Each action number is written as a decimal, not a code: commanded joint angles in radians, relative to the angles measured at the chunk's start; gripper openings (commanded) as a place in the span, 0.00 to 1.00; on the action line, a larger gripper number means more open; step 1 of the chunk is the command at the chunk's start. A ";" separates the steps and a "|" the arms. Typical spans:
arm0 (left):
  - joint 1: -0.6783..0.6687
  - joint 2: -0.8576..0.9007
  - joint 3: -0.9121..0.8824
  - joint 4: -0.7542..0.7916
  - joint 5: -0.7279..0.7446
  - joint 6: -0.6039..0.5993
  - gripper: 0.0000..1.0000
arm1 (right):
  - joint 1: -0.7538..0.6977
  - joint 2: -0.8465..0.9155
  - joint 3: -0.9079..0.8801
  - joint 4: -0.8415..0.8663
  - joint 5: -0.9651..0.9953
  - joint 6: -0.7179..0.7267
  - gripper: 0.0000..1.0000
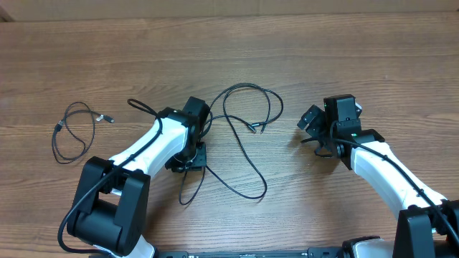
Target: Untangle cables
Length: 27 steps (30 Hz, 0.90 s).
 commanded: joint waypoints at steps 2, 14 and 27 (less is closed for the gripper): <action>-0.002 0.009 -0.010 0.023 0.032 -0.004 0.35 | -0.003 -0.005 -0.012 0.002 0.017 -0.003 1.00; 0.005 0.009 -0.010 0.043 0.194 0.074 0.37 | -0.003 -0.005 -0.012 0.002 0.017 -0.003 1.00; 0.003 0.009 -0.099 0.220 0.192 0.019 0.30 | -0.003 -0.005 -0.012 0.002 0.017 -0.003 1.00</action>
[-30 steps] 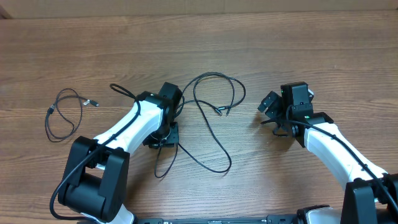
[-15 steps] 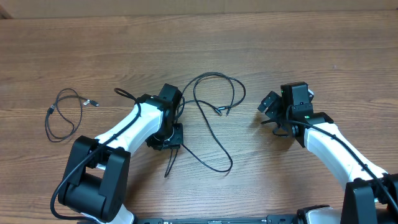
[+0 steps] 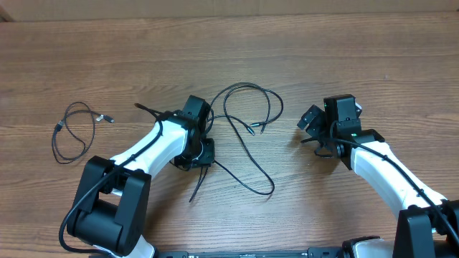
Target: Untangle cables
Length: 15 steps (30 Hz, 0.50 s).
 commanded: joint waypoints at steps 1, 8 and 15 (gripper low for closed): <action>0.003 0.009 -0.074 0.060 0.014 -0.034 0.30 | -0.003 -0.005 -0.012 0.002 0.017 -0.003 1.00; 0.004 0.009 -0.161 0.117 -0.013 -0.016 0.14 | -0.003 -0.005 -0.012 0.002 0.017 -0.003 1.00; 0.006 0.006 -0.136 0.073 -0.001 0.037 0.04 | -0.003 -0.005 -0.012 0.002 0.017 -0.003 1.00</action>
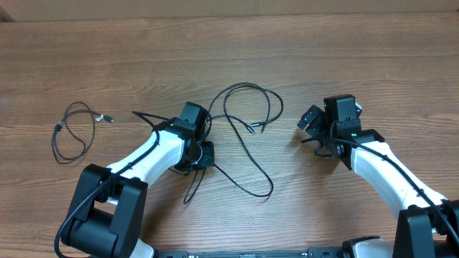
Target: Untangle cables
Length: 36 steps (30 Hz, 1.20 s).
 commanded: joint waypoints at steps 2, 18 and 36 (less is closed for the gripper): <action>0.005 0.043 0.003 -0.089 -0.020 0.056 0.04 | -0.003 -0.005 -0.012 0.002 0.017 -0.003 1.00; 0.004 -0.227 0.384 -0.346 -0.104 0.075 0.04 | -0.003 -0.005 -0.012 0.002 0.017 -0.003 1.00; 0.003 -0.359 0.560 -0.351 -0.250 0.137 0.04 | -0.003 -0.005 -0.012 0.002 0.017 -0.003 1.00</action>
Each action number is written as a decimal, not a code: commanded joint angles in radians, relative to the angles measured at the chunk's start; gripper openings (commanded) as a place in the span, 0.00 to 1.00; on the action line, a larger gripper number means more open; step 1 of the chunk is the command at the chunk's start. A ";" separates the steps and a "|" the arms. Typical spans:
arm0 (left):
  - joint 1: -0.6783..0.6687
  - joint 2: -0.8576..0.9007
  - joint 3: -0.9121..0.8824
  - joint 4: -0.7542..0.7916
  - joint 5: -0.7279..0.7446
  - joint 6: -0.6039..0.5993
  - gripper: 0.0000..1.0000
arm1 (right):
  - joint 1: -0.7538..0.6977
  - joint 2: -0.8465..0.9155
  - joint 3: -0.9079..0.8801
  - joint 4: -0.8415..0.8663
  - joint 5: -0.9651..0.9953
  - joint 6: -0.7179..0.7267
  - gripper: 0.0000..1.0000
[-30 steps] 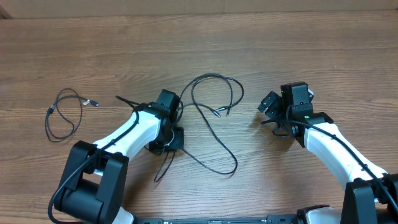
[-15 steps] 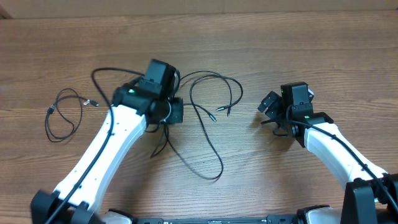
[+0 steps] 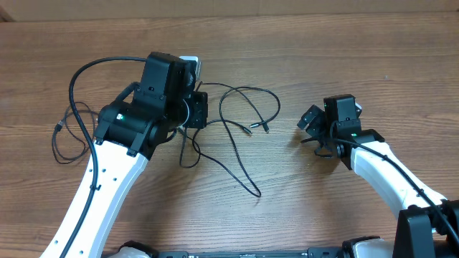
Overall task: Untangle cables
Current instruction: 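Lift the cable with the left gripper and pull it to the upper left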
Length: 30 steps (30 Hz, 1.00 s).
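Note:
A long black cable (image 3: 240, 166) sprawls over the middle of the wooden table, with a loop (image 3: 251, 92) at the back and a plug end (image 3: 264, 127). My left gripper (image 3: 200, 109) is raised above the table and shut on this cable near its left part; strands hang from it down to the wood. A second, shorter dark cable (image 3: 60, 143) lies coiled at the left, partly hidden under my left arm. My right gripper (image 3: 307, 127) hovers at the right, open and holding nothing, a short way from the plug end.
The left arm's own black supply cable (image 3: 86, 68) arcs over the left cable. Bare wooden table (image 3: 301, 43) stretches behind and between the arms.
My left gripper has risen and shifted back and left with the long cable in it. The cable's tail and lower loop have drawn up toward the gripper. The right arm has stayed put.
At first my left gripper was low on the long cable's left part. At the two later moments it was still down there, turned slightly, and the strands had shifted. Now it holds the cable lifted toward the back left. The right gripper has not moved throughout.

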 commanded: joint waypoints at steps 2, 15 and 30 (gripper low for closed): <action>0.003 -0.013 0.043 -0.001 -0.209 -0.010 0.04 | -0.003 -0.005 -0.012 0.002 0.017 -0.003 1.00; 0.003 -0.034 0.539 0.066 0.067 -0.008 0.04 | -0.003 -0.005 -0.012 0.002 0.017 -0.003 1.00; 0.004 -0.034 0.590 0.122 -0.188 -0.112 0.04 | -0.003 -0.005 -0.012 0.002 0.017 -0.003 1.00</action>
